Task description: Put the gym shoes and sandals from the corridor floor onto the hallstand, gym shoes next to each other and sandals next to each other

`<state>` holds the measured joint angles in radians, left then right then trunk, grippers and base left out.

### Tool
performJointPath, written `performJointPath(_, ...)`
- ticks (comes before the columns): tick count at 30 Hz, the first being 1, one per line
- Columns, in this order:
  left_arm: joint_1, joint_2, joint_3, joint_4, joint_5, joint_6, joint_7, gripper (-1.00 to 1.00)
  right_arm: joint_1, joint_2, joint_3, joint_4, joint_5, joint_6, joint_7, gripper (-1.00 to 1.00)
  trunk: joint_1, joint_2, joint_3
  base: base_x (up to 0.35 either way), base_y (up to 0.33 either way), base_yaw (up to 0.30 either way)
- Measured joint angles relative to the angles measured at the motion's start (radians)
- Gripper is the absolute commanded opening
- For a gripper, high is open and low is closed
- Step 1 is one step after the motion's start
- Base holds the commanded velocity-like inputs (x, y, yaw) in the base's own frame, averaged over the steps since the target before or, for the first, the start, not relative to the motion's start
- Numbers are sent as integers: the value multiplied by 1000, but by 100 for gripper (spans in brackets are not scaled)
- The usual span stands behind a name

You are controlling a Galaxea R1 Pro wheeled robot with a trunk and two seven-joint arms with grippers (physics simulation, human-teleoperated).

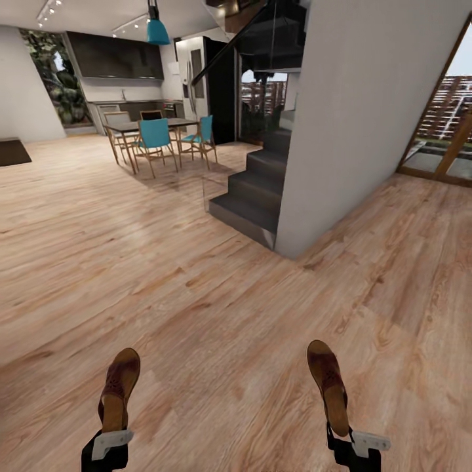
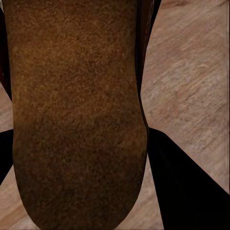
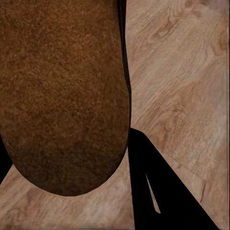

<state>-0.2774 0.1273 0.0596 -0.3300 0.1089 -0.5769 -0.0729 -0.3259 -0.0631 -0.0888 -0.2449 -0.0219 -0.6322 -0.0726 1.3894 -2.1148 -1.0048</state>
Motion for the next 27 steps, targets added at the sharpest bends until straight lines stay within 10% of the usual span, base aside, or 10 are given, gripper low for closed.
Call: performJointPath(27,0,0,0,0,0,-1,1,-100,0,2,0,1,0,0,1,-100,0,0,3,116,-162,-299)
